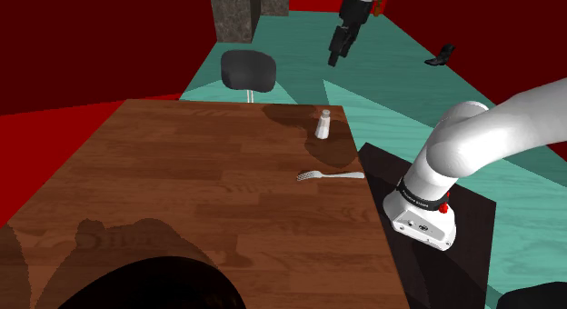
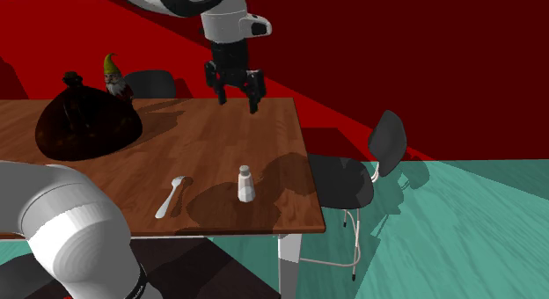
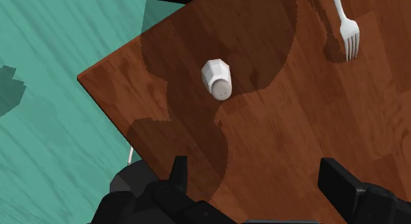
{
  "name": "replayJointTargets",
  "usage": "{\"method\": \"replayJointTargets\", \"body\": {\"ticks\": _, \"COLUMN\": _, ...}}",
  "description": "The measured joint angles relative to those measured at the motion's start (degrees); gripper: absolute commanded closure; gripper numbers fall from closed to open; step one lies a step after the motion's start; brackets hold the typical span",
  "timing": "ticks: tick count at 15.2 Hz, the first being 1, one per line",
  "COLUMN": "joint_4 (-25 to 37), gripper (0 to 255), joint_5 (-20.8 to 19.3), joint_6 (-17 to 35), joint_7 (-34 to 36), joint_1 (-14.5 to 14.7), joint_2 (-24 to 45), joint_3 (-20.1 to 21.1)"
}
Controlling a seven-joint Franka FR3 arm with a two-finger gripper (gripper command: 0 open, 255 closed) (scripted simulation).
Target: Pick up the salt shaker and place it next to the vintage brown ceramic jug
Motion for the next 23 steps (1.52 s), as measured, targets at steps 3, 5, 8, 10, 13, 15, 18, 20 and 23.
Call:
{"method": "replayJointTargets", "body": {"ticks": 3, "joint_4": -3.6, "gripper": 0, "joint_5": -0.1, "joint_6": 3.8, "joint_7": -1.3, "joint_1": 0.2, "joint_2": 2.1, "joint_3": -0.6}}
{"method": "replayJointTargets", "body": {"ticks": 5, "joint_4": -6.4, "gripper": 0, "joint_5": -0.2, "joint_6": 6.7, "joint_7": -2.3, "joint_1": 0.3, "joint_2": 3.6, "joint_3": -1.2}}
{"method": "replayJointTargets", "body": {"ticks": 8, "joint_4": -9.3, "gripper": 0, "joint_5": -0.4, "joint_6": 11.1, "joint_7": -4.0, "joint_1": 0.4, "joint_2": 7.2, "joint_3": -2.1}}
{"method": "replayJointTargets", "body": {"ticks": 10, "joint_4": -11.1, "gripper": 0, "joint_5": -0.2, "joint_6": 13.9, "joint_7": -4.6, "joint_1": 0.7, "joint_2": 9.5, "joint_3": -2.4}}
{"method": "replayJointTargets", "body": {"ticks": 13, "joint_4": -13.3, "gripper": 0, "joint_5": -0.1, "joint_6": 17.4, "joint_7": -5.5, "joint_1": 0.9, "joint_2": 12.1, "joint_3": -2.8}}
{"method": "replayJointTargets", "body": {"ticks": 15, "joint_4": -14.2, "gripper": 0, "joint_5": -0.1, "joint_6": 19.1, "joint_7": -5.8, "joint_1": 1.0, "joint_2": 13.0, "joint_3": -2.9}}
{"method": "replayJointTargets", "body": {"ticks": 18, "joint_4": -15.6, "gripper": 0, "joint_5": 0.2, "joint_6": 21.7, "joint_7": -5.9, "joint_1": 1.2, "joint_2": 14.2, "joint_3": -2.9}}
{"method": "replayJointTargets", "body": {"ticks": 20, "joint_4": -16.4, "gripper": 0, "joint_5": 0.3, "joint_6": 23.6, "joint_7": -6.0, "joint_1": 1.3, "joint_2": 15.2, "joint_3": -3.0}}
{"method": "replayJointTargets", "body": {"ticks": 23, "joint_4": -16.8, "gripper": 0, "joint_5": 0.3, "joint_6": 24.2, "joint_7": -6.0, "joint_1": 1.3, "joint_2": 15.5, "joint_3": -3.0}}
